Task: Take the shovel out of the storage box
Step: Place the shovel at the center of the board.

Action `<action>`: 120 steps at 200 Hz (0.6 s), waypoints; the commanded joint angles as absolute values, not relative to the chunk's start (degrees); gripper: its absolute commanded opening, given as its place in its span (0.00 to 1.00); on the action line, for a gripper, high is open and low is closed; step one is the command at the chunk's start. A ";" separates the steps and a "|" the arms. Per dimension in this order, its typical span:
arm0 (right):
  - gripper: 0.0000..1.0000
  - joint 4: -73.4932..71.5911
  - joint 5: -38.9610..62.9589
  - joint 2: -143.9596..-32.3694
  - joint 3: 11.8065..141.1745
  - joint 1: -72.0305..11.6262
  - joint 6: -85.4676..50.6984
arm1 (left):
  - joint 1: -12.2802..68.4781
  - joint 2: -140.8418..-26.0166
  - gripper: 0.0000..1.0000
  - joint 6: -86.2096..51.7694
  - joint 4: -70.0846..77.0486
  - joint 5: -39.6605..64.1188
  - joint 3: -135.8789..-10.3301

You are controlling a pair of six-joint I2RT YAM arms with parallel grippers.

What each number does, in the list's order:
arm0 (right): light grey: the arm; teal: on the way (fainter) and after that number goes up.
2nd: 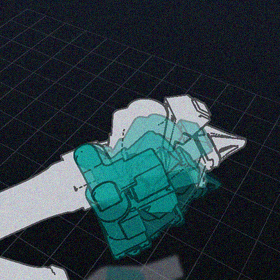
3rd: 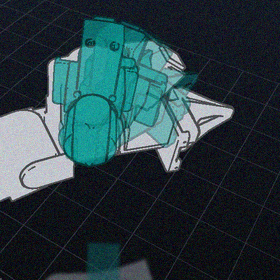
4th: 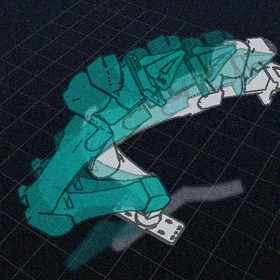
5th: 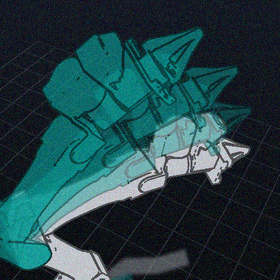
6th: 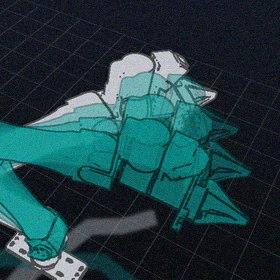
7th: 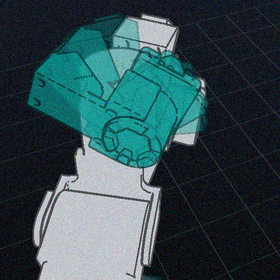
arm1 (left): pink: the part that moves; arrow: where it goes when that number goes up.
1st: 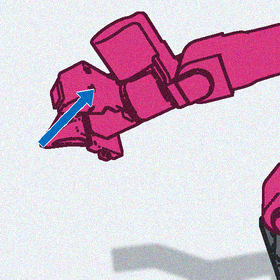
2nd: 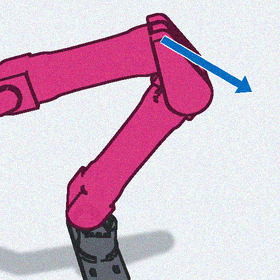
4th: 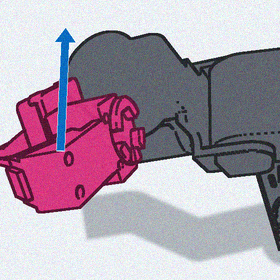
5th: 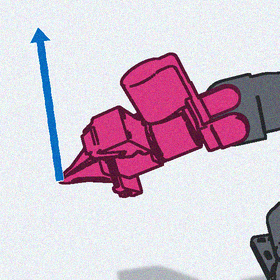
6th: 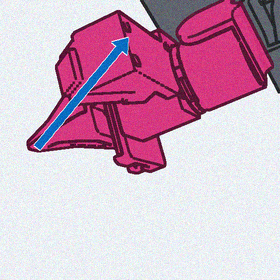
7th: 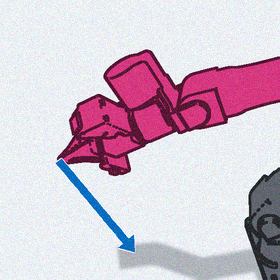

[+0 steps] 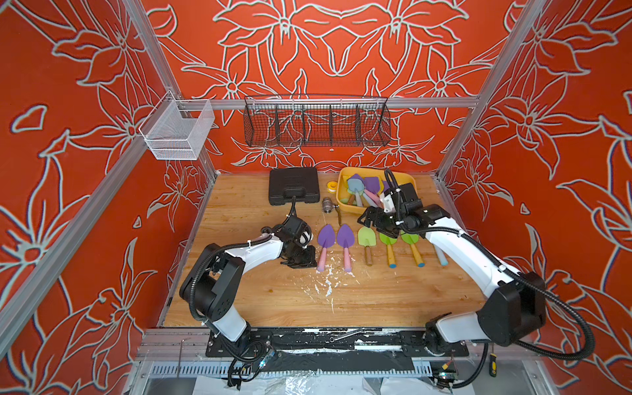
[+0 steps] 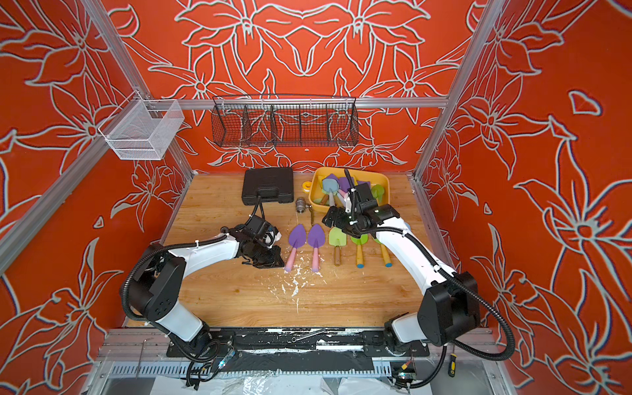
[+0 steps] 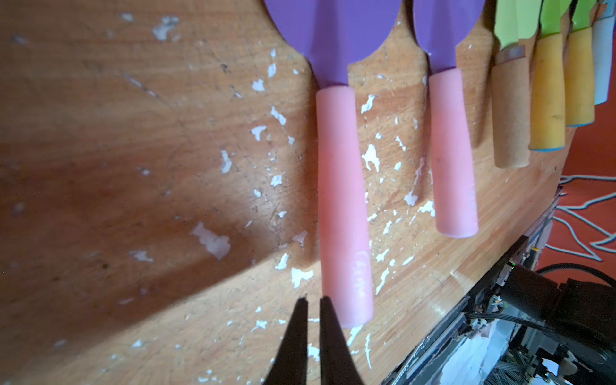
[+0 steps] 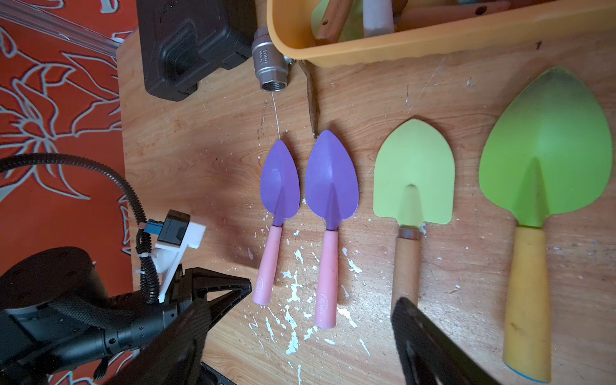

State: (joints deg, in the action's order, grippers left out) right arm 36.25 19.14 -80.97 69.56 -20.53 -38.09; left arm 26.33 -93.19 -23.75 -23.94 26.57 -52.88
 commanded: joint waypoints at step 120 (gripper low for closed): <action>0.64 52.34 15.76 -116.00 110.39 -11.25 -19.87 | 25.84 -65.27 0.79 -18.44 -43.82 16.43 -76.52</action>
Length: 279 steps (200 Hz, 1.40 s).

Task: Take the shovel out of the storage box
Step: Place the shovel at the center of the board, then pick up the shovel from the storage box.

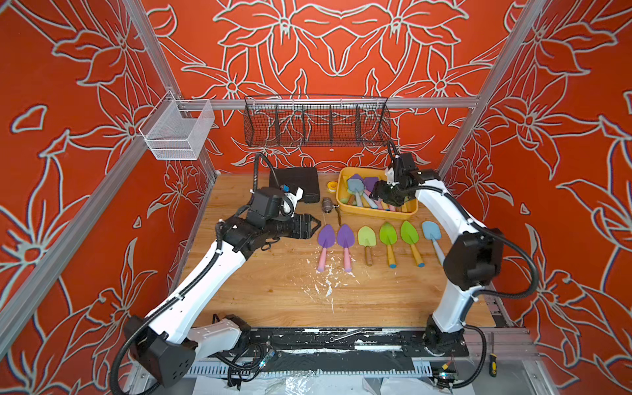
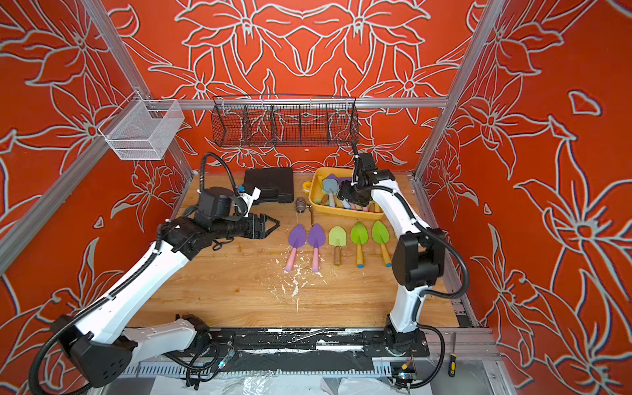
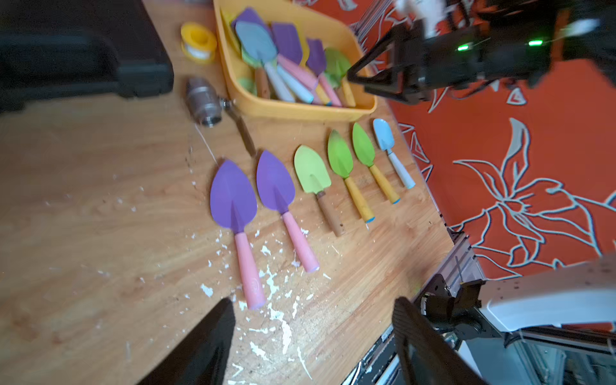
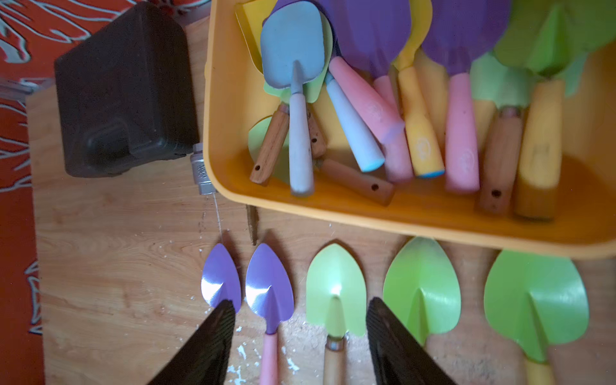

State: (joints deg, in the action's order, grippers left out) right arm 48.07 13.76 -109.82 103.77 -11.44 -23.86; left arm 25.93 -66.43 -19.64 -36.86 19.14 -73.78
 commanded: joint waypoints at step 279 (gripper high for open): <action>0.14 50.58 20.43 -138.55 125.13 -11.59 -21.57 | 25.84 -57.03 0.94 -21.01 -45.71 5.27 -82.32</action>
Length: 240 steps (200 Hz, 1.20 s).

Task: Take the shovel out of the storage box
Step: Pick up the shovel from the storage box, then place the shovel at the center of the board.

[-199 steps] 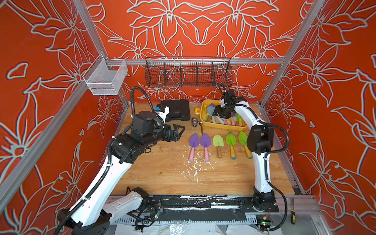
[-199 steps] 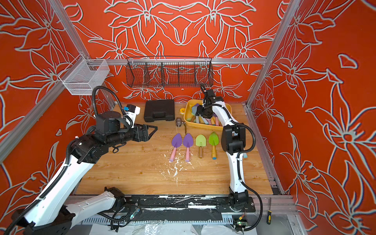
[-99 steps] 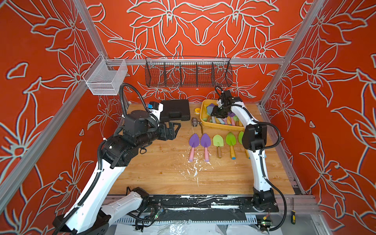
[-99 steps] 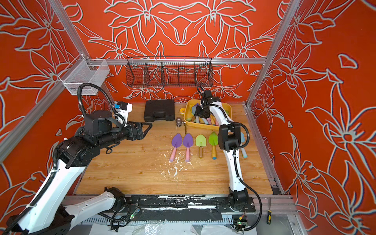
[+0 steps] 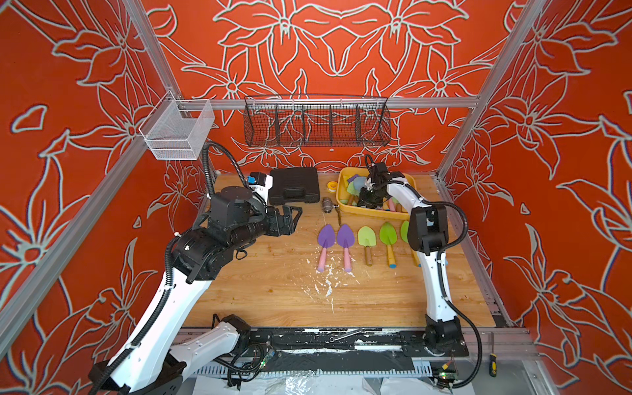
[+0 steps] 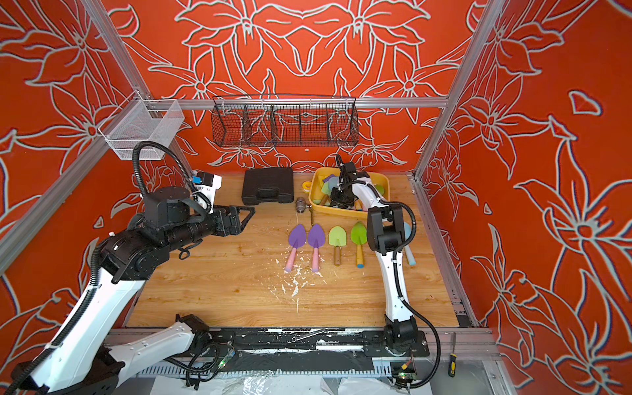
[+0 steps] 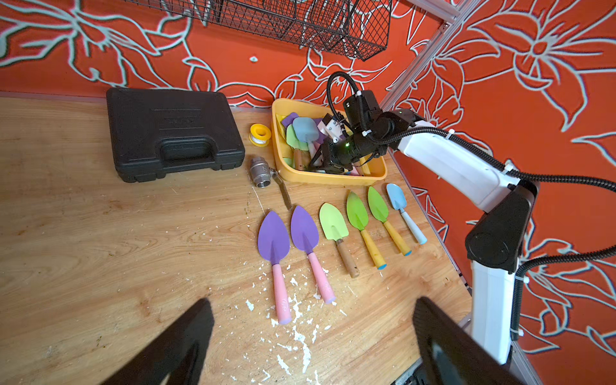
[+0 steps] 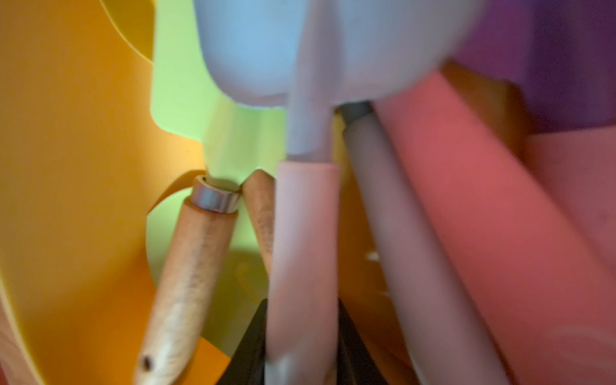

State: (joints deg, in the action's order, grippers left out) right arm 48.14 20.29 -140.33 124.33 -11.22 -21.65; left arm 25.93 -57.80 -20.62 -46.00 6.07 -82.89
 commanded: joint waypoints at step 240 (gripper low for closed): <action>0.00 31.84 20.43 -88.66 81.94 -28.88 -44.86 | 25.75 -86.17 0.80 -39.26 -13.75 24.19 -82.15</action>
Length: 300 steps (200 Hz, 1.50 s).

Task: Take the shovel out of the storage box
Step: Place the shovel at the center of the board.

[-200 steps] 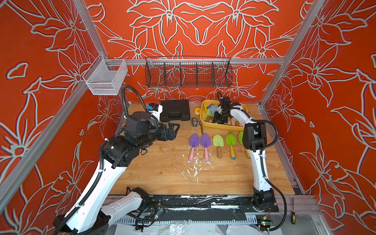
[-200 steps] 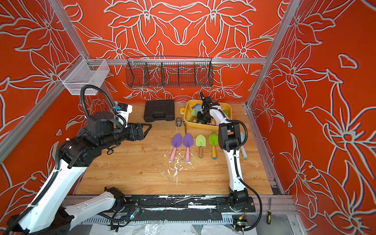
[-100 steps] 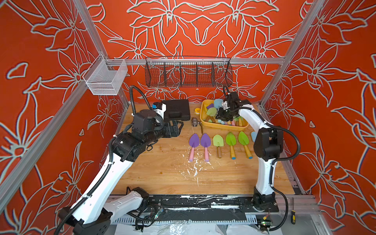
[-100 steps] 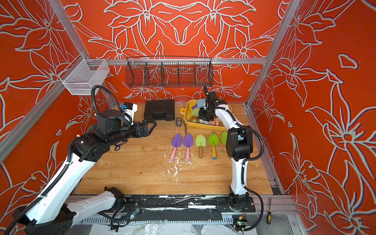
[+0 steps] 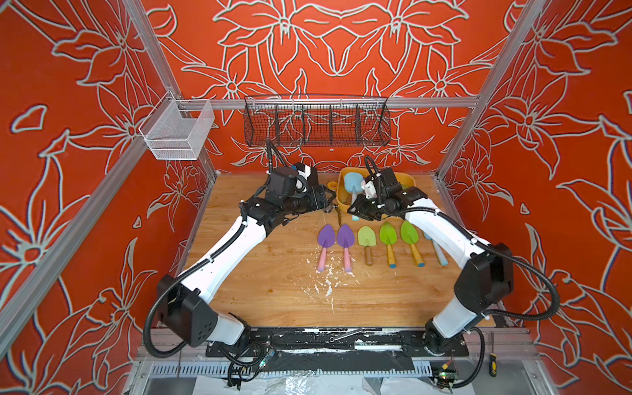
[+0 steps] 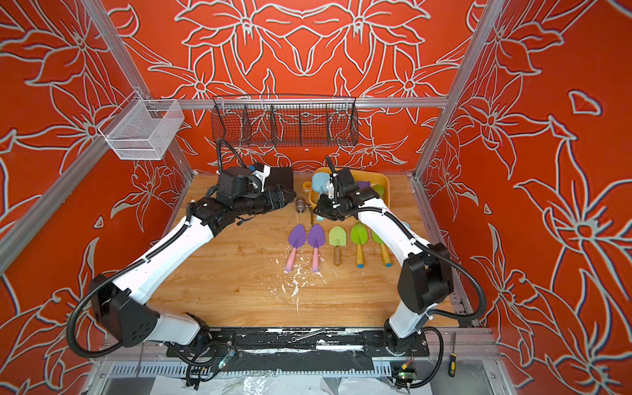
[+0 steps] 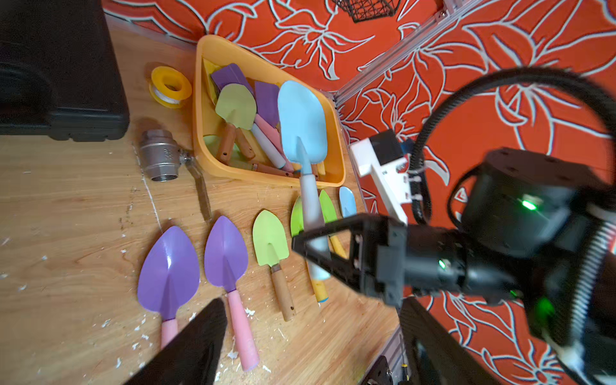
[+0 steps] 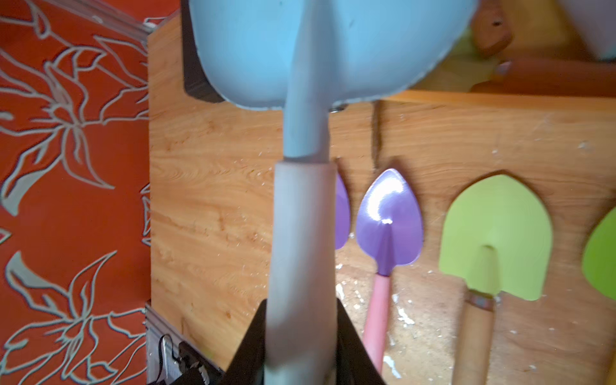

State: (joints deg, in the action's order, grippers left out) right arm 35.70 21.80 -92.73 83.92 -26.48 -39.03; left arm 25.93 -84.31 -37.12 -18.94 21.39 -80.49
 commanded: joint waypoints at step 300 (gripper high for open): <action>0.29 31.58 19.65 -81.09 74.46 -37.35 -47.51 | 23.96 -94.53 0.00 -40.87 -6.42 29.70 -78.06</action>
State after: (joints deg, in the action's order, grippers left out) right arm 32.27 19.46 -82.81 75.00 -37.10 -48.16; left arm 24.77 -96.36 -42.48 -6.57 29.23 -80.16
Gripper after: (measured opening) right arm 0.266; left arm 0.062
